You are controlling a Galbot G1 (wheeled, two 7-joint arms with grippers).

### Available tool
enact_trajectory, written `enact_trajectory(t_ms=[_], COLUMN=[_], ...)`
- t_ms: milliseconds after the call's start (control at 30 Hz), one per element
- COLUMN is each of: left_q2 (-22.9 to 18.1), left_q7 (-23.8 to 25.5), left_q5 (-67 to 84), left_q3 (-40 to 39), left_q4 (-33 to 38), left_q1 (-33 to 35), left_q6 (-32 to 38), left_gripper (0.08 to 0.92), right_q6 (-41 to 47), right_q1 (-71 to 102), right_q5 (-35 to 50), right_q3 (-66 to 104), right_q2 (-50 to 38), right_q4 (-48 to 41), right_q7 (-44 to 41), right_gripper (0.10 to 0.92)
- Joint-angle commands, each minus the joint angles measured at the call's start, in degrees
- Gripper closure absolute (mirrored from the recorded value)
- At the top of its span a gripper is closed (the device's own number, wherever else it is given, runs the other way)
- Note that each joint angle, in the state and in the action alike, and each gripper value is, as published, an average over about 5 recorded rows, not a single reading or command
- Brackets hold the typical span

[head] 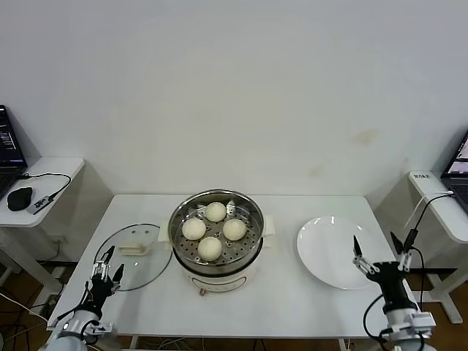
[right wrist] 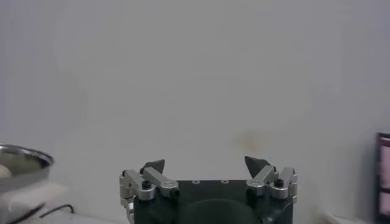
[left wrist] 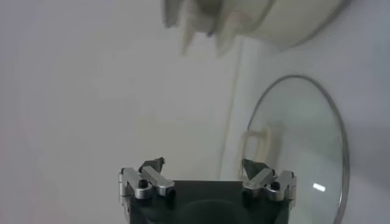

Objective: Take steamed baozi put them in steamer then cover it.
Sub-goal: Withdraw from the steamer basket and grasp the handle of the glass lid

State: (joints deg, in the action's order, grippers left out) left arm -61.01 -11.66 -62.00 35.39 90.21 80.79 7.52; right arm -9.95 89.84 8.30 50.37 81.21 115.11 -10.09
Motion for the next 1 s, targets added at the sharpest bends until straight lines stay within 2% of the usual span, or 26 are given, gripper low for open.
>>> enact_trajectory(t_ms=[33,600,1000], left_q2=[1.31,1.58,2.06], left_q7=[-0.73,-0.63,0.29], left_q5=[-8.95,-8.95,-8.71], left_q3=[-3.23,-7.78,-10.32], left_q4=[-9.58,-19.18,-21.77], left_q1=[-9.79,-18.48,-23.09], left_q6=[1.82,2.40,2.16], left_gripper=[0.177,0.177,0.177], right_q6=[-1.34,-2.13,-2.77], right_q1=[4.69,4.10,3.87], right_q5=[-0.53,-1.12,-1.59], right_q3=[4.05,3.59,3.54], right_q2=[3.42,5.30,5.97], right_q4=[1.21,-0.30,-1.96], right_q7=[-0.10,-0.92,-1.06], right_gripper=[0.203,0.203,0.203])
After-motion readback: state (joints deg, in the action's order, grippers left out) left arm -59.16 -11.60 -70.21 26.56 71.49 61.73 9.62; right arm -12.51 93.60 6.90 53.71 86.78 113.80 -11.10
